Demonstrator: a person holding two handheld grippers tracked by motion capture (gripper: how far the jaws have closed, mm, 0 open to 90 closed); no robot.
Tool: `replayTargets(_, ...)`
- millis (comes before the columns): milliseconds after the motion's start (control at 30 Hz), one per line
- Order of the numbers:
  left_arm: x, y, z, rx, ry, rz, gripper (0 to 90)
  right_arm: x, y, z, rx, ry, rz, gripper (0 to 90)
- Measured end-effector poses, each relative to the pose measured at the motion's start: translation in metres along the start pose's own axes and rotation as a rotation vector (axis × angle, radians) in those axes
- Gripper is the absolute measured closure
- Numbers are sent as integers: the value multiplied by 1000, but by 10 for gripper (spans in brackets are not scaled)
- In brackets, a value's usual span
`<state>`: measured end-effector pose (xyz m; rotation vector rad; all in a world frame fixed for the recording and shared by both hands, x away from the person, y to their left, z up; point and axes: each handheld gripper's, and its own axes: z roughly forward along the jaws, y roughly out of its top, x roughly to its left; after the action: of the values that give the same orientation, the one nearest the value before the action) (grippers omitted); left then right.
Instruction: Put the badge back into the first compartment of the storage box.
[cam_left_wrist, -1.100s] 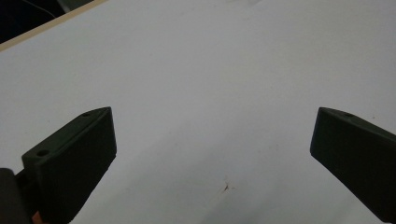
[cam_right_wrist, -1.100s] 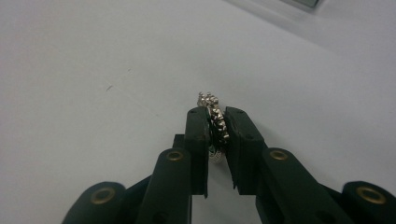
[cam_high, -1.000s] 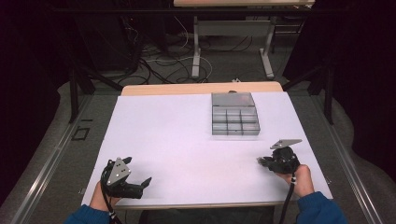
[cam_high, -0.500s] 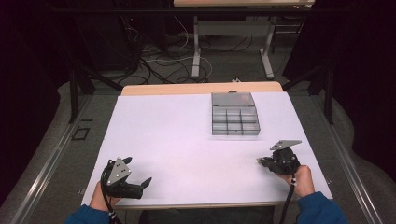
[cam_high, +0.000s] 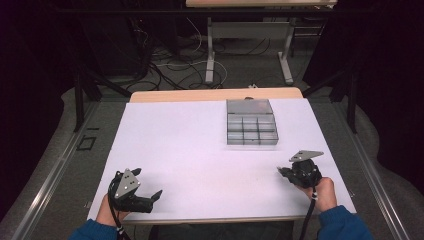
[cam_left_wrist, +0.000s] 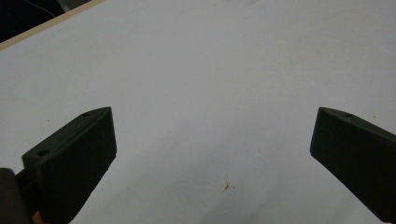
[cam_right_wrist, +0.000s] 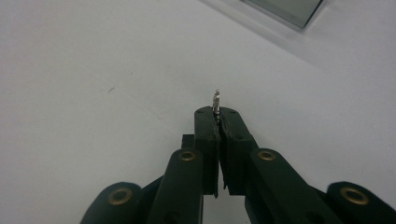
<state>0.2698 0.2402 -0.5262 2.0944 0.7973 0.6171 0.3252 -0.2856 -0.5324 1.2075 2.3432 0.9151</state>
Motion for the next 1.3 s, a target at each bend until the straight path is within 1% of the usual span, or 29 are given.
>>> replayTargets(33,0,0,0,1,-4,-8,5,0,0,-1,-5,10,-5,867)
replayTargets(100,0,0,0,2,-6,-7,5,1,1,-2,-12,5,2,867)
replayTargets(133,0,0,0,2,0,-1,5,0,1,-2,-22,8,-11,867)
replayTargets(200,0,0,0,-1,5,4,5,1,2,-4,-36,13,-3,867)
replayTargets(233,0,0,0,2,-5,-6,5,2,2,-4,-40,13,5,866)
replayTargets(267,0,0,0,-1,5,4,5,2,2,-6,-49,16,-3,867)
replayTargets(300,0,0,0,-1,5,4,5,3,3,-6,-56,14,4,867)
replayTargets(333,0,0,0,-2,5,4,5,2,3,-7,-66,19,-7,866)
replayTargets(367,0,0,0,-1,5,4,5,3,4,-8,-71,19,2,866)
replayTargets(400,1,0,0,-1,6,6,5,3,4,-9,-78,16,-5,866)
replayTargets(433,1,0,0,-1,6,6,5,4,5,-10,-81,16,2,866)
replayTargets(467,1,0,0,-1,5,6,5,4,5,-10,-88,25,-2,867)
replayTargets(500,0,0,0,-1,6,4,5,5,6,-11,-91,23,8,867)
replayTargets(533,1,0,0,-1,6,7,5,5,6,-12,-100,23,-2,867)
replayTargets(567,1,0,0,-1,5,5,5,6,7,-12,-103,21,3,867)
replayTargets(600,1,0,0,-1,6,5,5,6,7,-13,-112,32,1,867)
replayTargets(633,0,0,0,-6,8,5,5,7,8,-14,-113,21,3,867)
replayTargets(833,1,0,0,-2,7,5,5,9,10,-15,-124,28,0,867)
replayTargets(867,0,0,0,-4,8,3,5,9,12,-16,-127,20,0,867)
replayTargets(1033,1,0,0,-1,8,5,5,10,14,-17,-148,23,6,867)
replayTargets(1100,0,0,0,-2,7,3,6,9,15,-18,-154,21,-2,867)
replayTargets(1133,1,0,0,-1,9,6,6,10,17,-19,-166,24,9,867)
replayTargets(1167,0,0,0,-6,9,-2,6,10,19,-20,-165,22,4,867)
replayTargets(1200,0,0,0,-6,5,-8,6,12,20,-20,-173,22,18,867)
replayTargets(1267,0,0,0,-5,5,-9,6,12,22,-20,-178,22,0,867)
replayTargets(1300,-1,0,0,-5,1,-10,6,13,23,-20,-180,17,7,867)
